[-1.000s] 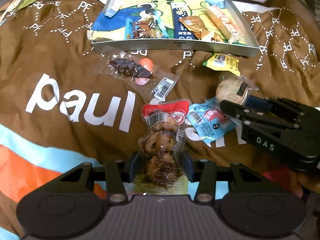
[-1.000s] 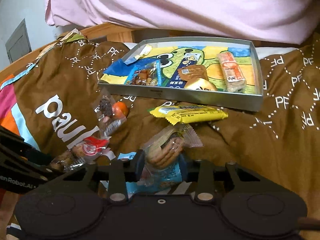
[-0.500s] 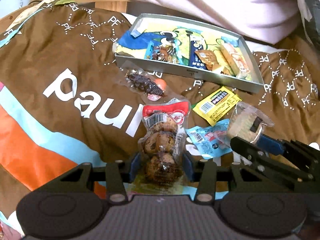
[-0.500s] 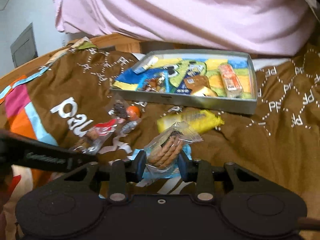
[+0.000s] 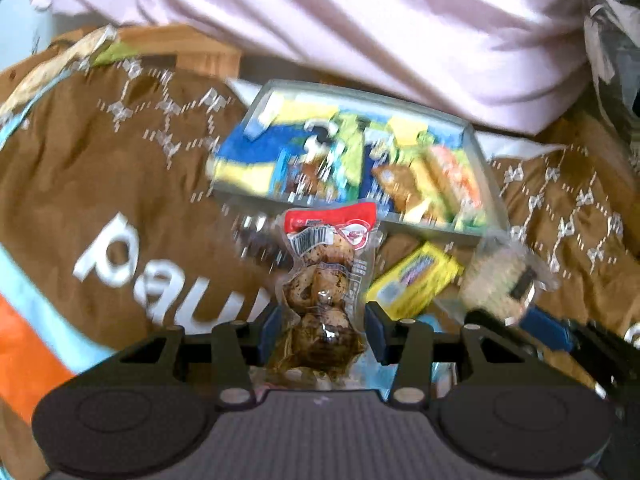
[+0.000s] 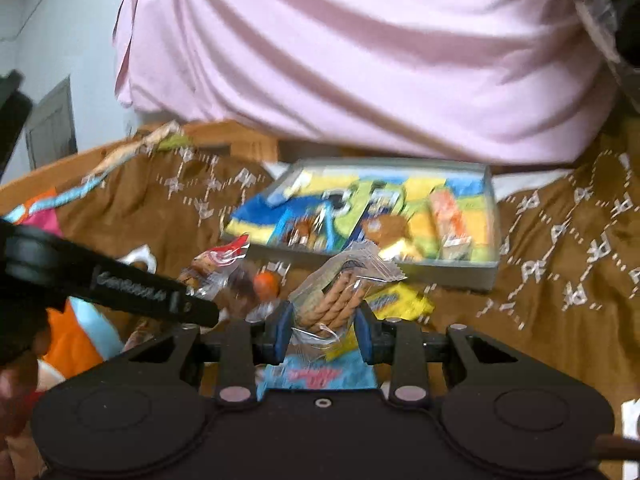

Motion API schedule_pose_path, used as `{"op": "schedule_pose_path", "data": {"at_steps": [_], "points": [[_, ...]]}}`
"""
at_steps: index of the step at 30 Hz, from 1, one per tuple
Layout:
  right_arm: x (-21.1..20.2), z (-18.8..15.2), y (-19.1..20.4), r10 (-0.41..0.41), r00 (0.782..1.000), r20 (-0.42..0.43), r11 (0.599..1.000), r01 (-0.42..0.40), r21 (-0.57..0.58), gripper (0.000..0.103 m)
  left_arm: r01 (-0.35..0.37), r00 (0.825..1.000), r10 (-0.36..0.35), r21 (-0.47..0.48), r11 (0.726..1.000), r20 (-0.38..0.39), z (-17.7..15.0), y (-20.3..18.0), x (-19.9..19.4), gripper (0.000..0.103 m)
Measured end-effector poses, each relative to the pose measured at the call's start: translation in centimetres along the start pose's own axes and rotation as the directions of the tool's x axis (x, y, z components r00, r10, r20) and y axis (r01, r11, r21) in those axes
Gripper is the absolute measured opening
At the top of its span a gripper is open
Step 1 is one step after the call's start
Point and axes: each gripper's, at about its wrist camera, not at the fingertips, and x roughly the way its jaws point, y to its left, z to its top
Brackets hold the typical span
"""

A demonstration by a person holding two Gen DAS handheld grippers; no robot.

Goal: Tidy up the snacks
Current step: 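Carry both packs into the metal tray and open both tools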

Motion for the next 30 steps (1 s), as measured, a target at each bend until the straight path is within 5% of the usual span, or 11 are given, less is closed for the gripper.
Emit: {"op": "schedule_pose_path", "data": {"at_steps": [16, 30], "points": [[2.6, 2.7, -4.4, -0.223, 0.96, 0.171, 0.963, 0.244, -0.112, 0.035, 0.063, 0.985, -0.067, 0.027, 0.998, 0.159, 7.3, -5.3, 5.6, 0.05], [10.7, 4.6, -7.7, -0.227, 0.951, 0.21, 0.956, 0.258, -0.136, 0.035, 0.055, 0.98, -0.057, 0.016, 0.998, 0.189, 11.7, -6.9, 12.7, 0.05]]}}
